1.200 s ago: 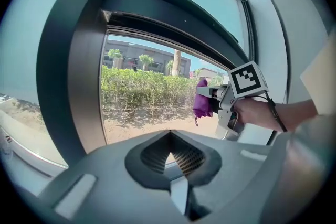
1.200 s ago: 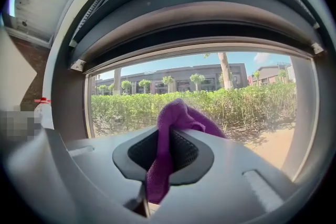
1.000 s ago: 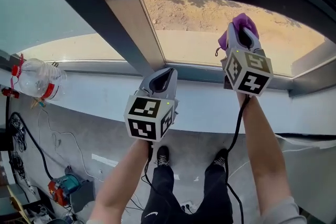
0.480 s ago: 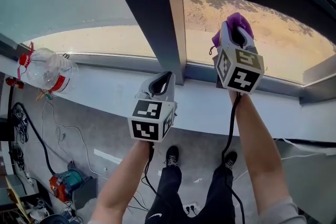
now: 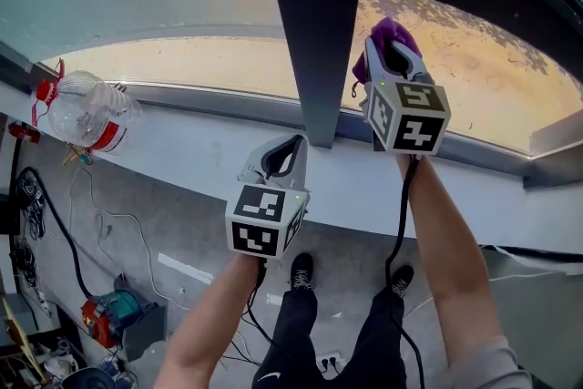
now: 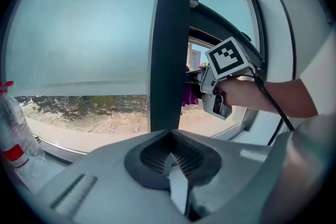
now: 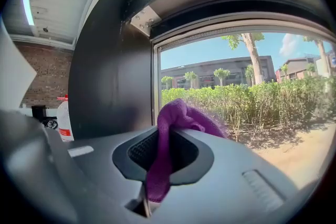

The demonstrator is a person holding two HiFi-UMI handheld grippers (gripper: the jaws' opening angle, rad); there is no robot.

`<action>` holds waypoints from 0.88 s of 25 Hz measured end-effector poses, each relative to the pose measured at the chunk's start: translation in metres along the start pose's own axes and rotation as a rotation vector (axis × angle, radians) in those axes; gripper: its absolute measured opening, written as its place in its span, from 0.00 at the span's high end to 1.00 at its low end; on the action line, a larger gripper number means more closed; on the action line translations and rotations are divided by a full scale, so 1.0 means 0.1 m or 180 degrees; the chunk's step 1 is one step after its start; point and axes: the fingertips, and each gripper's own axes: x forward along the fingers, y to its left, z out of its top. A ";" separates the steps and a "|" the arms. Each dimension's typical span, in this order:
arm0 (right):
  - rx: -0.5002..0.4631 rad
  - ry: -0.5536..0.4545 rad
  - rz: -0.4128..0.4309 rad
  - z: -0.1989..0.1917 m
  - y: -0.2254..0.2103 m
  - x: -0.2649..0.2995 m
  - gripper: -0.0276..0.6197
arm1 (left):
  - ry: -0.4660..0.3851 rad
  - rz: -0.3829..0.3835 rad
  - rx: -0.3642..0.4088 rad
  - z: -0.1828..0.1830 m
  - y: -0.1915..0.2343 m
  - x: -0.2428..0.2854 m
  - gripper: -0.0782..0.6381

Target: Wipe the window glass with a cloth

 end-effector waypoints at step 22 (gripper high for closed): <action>-0.0047 -0.0222 0.0192 -0.34 -1.11 -1.60 0.86 | 0.0012 -0.0728 -0.0012 0.16 -1.66 0.91 0.89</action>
